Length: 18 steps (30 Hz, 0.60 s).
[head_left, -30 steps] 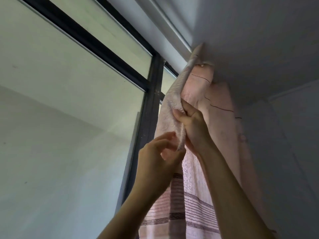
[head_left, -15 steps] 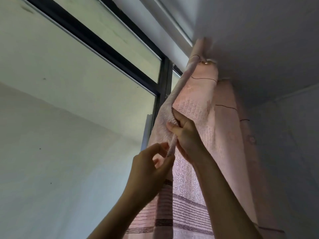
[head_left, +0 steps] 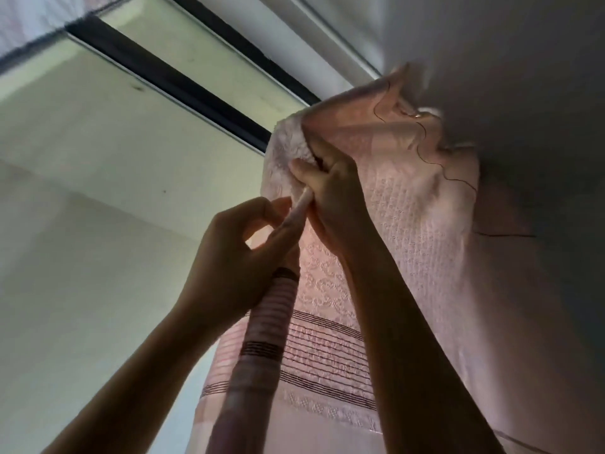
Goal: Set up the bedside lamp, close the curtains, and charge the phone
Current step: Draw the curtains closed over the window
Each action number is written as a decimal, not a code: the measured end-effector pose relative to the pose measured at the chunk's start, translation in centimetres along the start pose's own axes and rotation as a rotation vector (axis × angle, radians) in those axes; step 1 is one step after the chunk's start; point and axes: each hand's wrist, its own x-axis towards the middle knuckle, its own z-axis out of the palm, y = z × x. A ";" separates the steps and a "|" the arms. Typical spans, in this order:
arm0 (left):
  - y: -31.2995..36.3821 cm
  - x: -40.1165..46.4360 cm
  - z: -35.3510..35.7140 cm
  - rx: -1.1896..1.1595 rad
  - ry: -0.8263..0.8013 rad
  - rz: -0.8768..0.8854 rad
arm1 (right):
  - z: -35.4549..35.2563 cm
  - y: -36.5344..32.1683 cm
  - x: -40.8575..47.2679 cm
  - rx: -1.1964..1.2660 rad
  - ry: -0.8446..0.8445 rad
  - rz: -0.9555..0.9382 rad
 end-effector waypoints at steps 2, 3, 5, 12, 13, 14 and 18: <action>0.2 0.2 -1.0 0.017 0.004 0.014 | 0.8 -0.4 0.4 -0.024 -0.026 -0.014; 0.0 0.1 -1.2 0.039 0.002 0.008 | 1.0 -0.2 0.3 -0.031 -0.044 0.000; -0.8 -0.3 -1.4 0.096 -0.020 -0.012 | 1.1 0.5 -0.5 -0.038 -0.058 0.047; -3.5 -2.4 -0.4 0.204 -0.095 -0.126 | 0.3 4.2 -3.5 -0.093 -0.090 0.135; -4.0 -2.9 -0.3 0.214 -0.100 -0.137 | 0.2 4.8 -3.9 -0.083 -0.089 0.159; -4.6 -3.4 -0.1 0.219 -0.100 -0.149 | 0.1 5.4 -4.5 -0.065 -0.086 0.182; -7.3 -5.6 1.0 0.247 -0.106 -0.216 | -0.3 7.9 -6.8 -0.074 -0.020 0.268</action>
